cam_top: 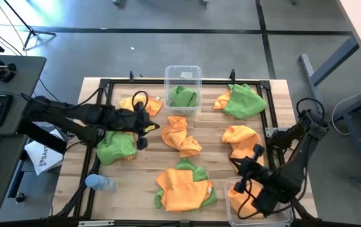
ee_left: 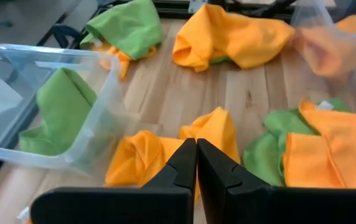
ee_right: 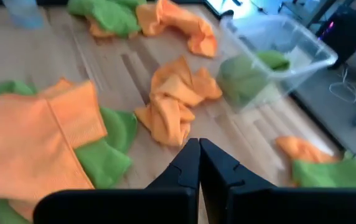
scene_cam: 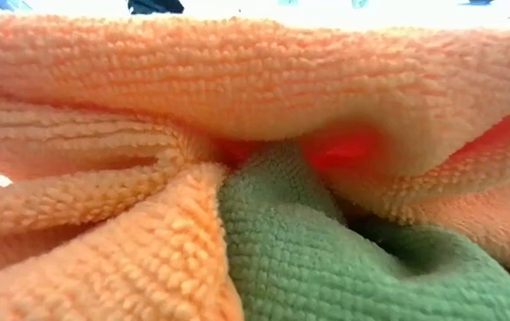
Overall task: Sort microfiber towel by color & place in baskets
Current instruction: Put the green microfiber towel into the top transparent bin
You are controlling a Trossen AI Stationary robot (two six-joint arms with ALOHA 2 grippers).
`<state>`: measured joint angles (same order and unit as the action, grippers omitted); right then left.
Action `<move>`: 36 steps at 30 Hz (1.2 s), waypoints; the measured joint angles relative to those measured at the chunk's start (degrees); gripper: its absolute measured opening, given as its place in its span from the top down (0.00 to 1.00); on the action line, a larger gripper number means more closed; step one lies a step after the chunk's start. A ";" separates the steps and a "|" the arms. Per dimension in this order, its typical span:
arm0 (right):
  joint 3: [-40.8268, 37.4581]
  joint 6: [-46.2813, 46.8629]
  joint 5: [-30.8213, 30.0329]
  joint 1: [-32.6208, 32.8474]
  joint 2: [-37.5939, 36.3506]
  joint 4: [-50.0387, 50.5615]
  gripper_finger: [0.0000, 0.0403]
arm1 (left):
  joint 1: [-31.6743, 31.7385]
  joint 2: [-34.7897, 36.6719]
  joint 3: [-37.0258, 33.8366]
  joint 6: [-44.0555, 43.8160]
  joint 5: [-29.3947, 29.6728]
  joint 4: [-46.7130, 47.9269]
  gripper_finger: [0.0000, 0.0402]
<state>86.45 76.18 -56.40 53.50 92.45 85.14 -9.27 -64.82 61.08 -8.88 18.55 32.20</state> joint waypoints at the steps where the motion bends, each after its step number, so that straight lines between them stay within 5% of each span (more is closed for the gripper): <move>1: -2.22 -0.09 1.07 -0.58 -0.62 -2.15 1.00 | -0.14 1.12 -1.75 -0.55 -0.03 -1.56 1.00; 5: -11.59 -3.14 3.85 -3.32 -5.09 -13.92 1.00 | 0.00 6.32 -8.16 -3.12 0.12 -5.37 1.00; 10: -24.26 -19.93 6.26 -8.65 -14.22 -39.26 1.00 | 0.00 13.06 -12.43 -4.50 0.15 -7.53 1.00; 21: -50.16 -65.79 38.57 -28.42 -30.39 -99.29 1.00 | 0.00 16.40 -13.53 -4.51 0.33 -7.04 1.00; 36: -53.33 -59.63 38.64 -33.01 -32.59 -93.72 1.00 | 0.00 16.36 -13.53 -3.55 0.07 -2.64 1.00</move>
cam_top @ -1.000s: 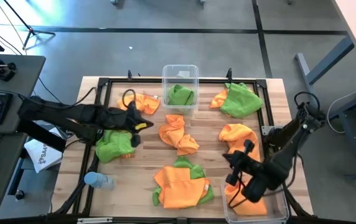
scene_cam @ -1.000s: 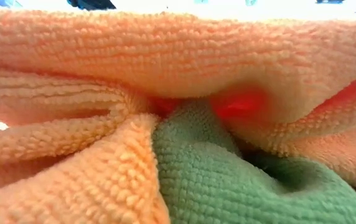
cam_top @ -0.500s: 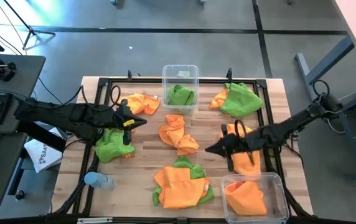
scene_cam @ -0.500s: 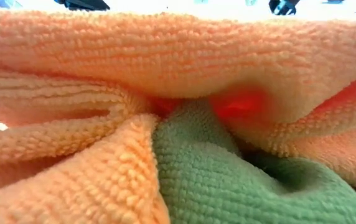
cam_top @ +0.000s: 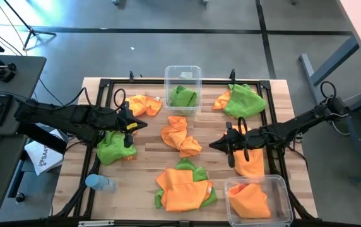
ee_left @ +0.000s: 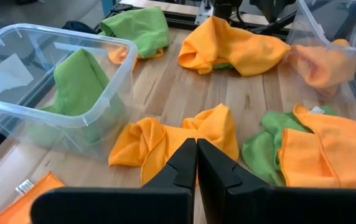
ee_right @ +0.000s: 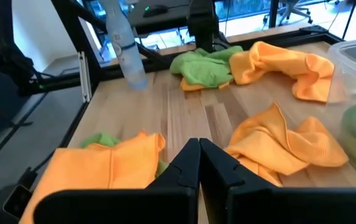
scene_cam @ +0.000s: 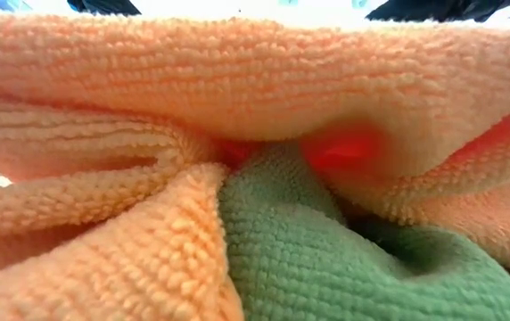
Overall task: Sort microfiber towel by color & place in baskets
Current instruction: Put the green microfiber towel into the top transparent bin
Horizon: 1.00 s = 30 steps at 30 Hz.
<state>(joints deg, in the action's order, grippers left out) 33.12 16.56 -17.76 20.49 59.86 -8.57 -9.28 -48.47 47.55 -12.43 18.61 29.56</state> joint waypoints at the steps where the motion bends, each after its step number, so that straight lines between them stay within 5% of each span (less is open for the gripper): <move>1: 0.00 -0.02 -0.02 0.00 0.00 0.23 1.00 | 0.00 0.00 0.00 0.00 0.00 -0.01 1.00; 12: 0.00 1.58 -4.69 -4.55 0.00 7.46 1.00 | 0.00 -0.44 0.02 0.04 0.00 0.11 1.00; 30: 9.59 -2.54 9.07 -45.31 0.30 43.26 1.00 | 0.00 -7.48 0.04 0.88 1.62 -0.07 1.00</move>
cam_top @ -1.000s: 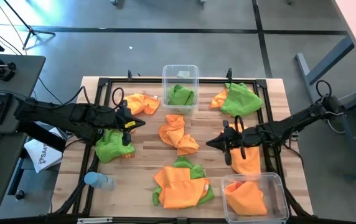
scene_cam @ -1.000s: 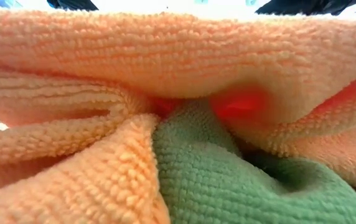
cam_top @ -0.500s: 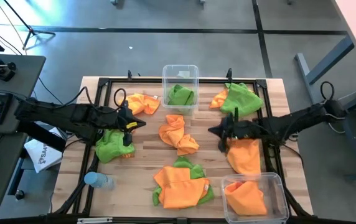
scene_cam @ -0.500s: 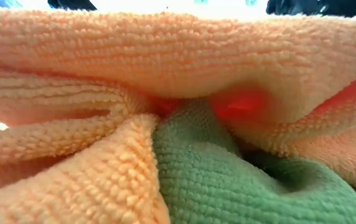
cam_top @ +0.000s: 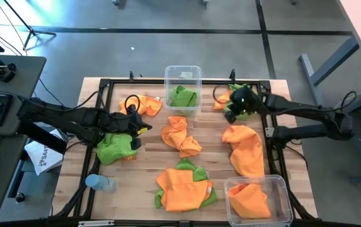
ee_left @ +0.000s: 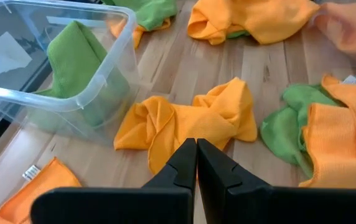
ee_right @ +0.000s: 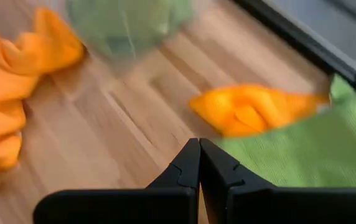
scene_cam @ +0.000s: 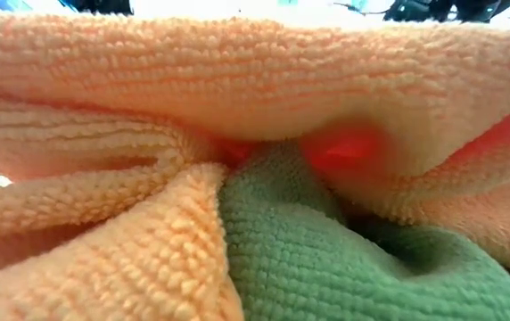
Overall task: Sort microfiber towel by color & place in baskets
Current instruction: Put the green microfiber towel into the top transparent bin
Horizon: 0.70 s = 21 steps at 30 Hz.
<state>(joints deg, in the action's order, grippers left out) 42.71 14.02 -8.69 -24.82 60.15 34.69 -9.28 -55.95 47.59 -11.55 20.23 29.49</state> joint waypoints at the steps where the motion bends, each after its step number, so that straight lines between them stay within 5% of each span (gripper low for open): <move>1: 0.78 -0.62 1.84 -1.87 0.31 2.08 1.00 | 0.00 -0.03 0.00 -0.18 0.00 -0.18 1.00; 9: 2.98 -5.07 5.34 -8.92 6.43 13.55 0.97 | 0.00 -0.01 0.00 1.10 0.06 -1.26 1.00; 15: 3.00 -3.69 5.39 -8.94 9.68 14.98 0.78 | 0.00 -0.01 0.00 1.15 -0.04 -2.43 1.00; 21: 2.78 -0.50 -0.88 -8.94 9.67 15.18 0.60 | -0.02 -0.01 0.00 1.18 -0.07 -2.44 1.00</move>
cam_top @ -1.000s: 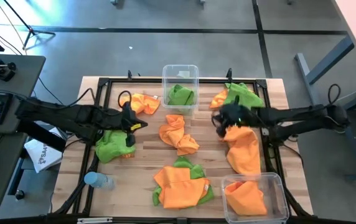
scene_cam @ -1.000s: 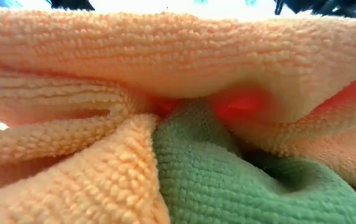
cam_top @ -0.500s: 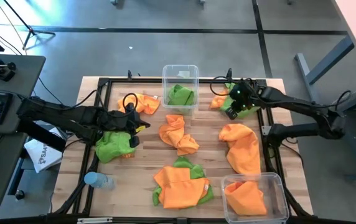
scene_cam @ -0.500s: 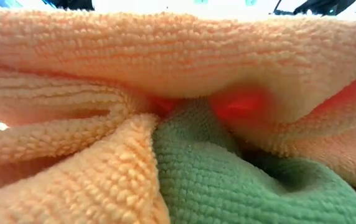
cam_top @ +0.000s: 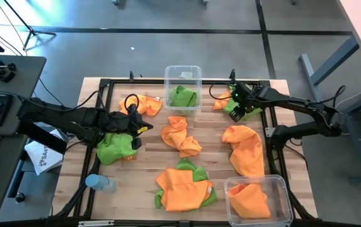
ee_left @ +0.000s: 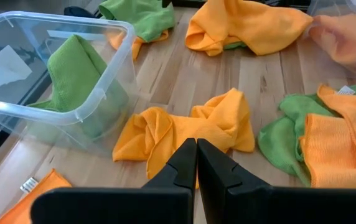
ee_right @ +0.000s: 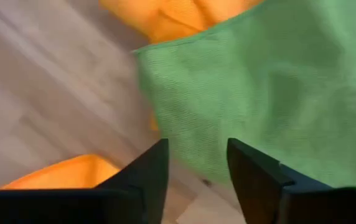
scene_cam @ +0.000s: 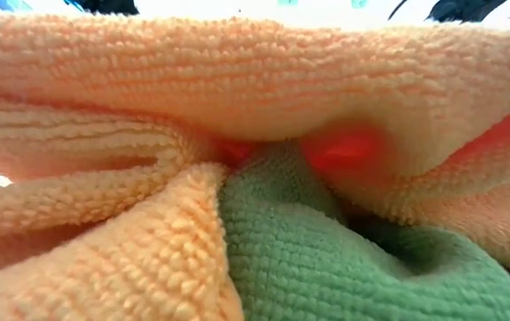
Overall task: Sort microfiber towel by color & place in baskets
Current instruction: Put the green microfiber towel into the top transparent bin
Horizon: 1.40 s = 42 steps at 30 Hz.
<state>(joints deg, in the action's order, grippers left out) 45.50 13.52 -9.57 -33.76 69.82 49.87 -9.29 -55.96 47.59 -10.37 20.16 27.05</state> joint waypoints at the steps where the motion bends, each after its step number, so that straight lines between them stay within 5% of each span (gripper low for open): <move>1: -0.41 0.71 -0.74 0.00 0.00 -0.14 0.57 | 0.01 0.00 0.00 0.00 0.00 0.02 1.00; 26: -7.09 7.79 -5.16 0.00 0.07 -3.44 0.51 | -0.01 0.00 0.00 -0.51 -0.70 0.07 1.00; 32: -7.09 9.05 -2.53 -0.35 4.98 -3.62 0.51 | -0.03 0.00 0.00 -0.55 -0.70 0.07 1.00; 36: -7.11 10.02 -7.15 -0.35 8.90 -3.76 0.51 | -0.03 0.02 0.00 -1.27 -0.75 0.07 1.00; 42: -7.13 8.76 -6.49 -0.33 10.49 -5.89 0.64 | -0.03 0.00 0.00 -1.53 -2.87 0.09 1.00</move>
<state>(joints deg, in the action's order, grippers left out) 38.37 22.28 -16.06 -34.09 80.31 43.98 -9.32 -55.96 47.59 -11.90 17.29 27.14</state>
